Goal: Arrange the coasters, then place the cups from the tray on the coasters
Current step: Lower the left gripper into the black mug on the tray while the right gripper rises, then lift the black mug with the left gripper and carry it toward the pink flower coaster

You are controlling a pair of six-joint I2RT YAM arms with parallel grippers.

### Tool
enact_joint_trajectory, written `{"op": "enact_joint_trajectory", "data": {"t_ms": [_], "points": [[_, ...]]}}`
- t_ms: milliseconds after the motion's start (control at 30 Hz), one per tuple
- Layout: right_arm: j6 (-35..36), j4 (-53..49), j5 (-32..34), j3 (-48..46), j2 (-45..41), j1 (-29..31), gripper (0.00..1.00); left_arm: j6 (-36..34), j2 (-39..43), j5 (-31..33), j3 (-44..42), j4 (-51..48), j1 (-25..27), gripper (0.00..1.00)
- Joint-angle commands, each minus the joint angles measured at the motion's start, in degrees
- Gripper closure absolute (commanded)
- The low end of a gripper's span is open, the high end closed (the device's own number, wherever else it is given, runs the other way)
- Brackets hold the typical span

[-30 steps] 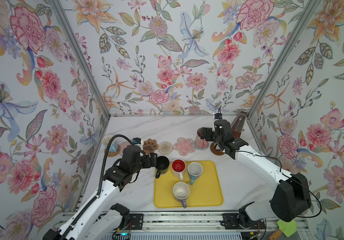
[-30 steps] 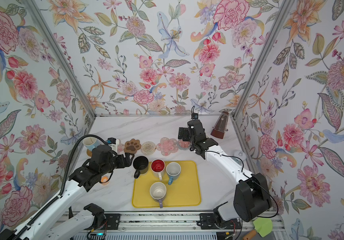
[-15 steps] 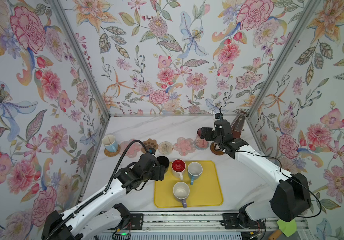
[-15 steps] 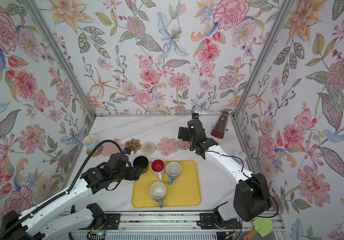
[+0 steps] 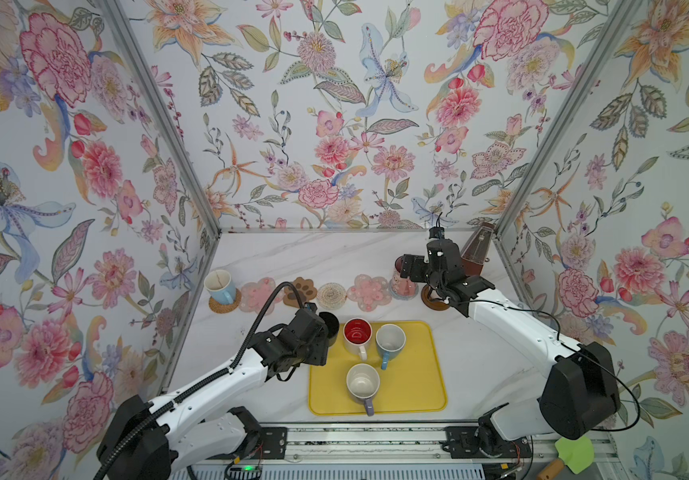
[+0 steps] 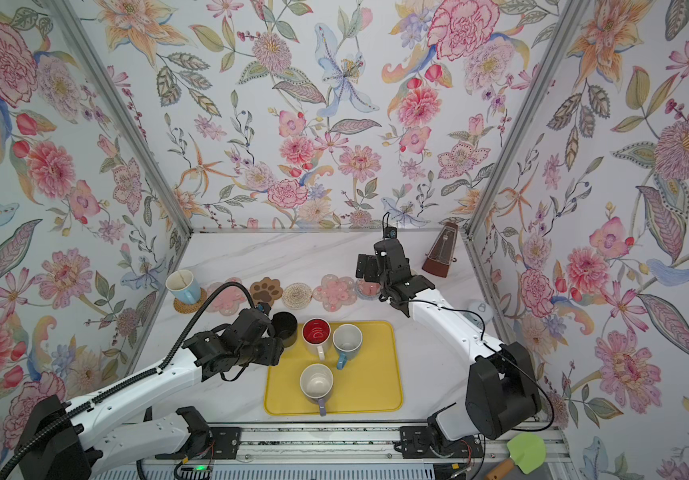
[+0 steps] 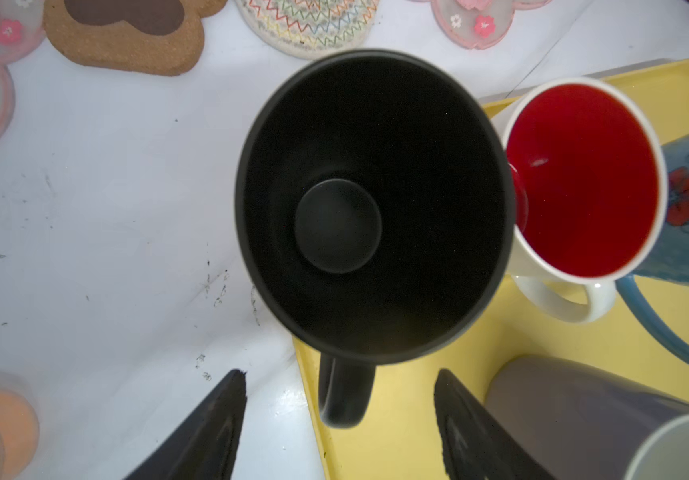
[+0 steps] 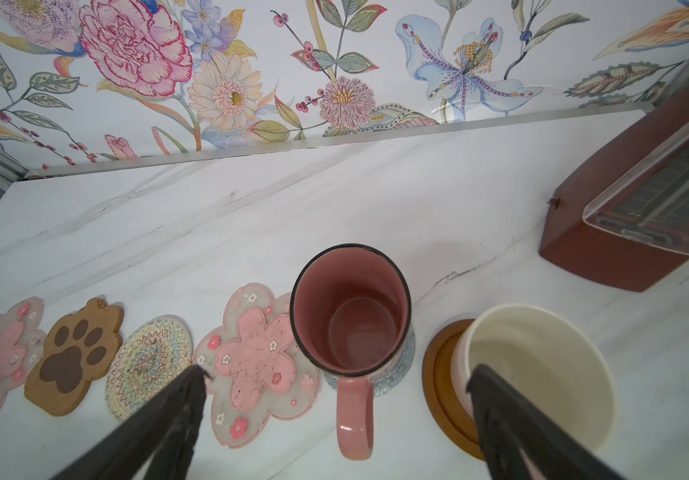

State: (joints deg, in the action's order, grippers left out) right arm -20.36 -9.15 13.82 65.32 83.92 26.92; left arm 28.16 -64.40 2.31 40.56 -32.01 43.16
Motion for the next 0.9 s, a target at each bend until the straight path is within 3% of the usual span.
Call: {"op": "enact_joint_trajectory", "data": {"t_ms": [0,233,500,667,867], "points": [[-0.21,0.45,-0.70,1.24,0.53,-0.37,0.01,-0.91,-2.06,2.07,0.12,0.13,0.53,0.30],[0.23,0.51,-0.66,0.69,0.03,-0.51,0.01,-1.27,-5.07,3.49,0.58,-0.04,0.61,0.47],[-0.63,1.96,-1.64,-0.55,0.19,-0.66,0.01,-2.20,-6.90,5.36,1.96,-0.63,0.57,0.59],[-0.62,1.56,-1.32,-0.28,-0.07,-0.86,0.01,-2.32,-8.80,6.26,3.62,-1.37,0.61,0.82],[-0.29,1.99,-1.81,0.08,0.96,-0.89,0.01,-3.05,-8.21,8.73,3.95,-2.01,0.61,1.00]]}}
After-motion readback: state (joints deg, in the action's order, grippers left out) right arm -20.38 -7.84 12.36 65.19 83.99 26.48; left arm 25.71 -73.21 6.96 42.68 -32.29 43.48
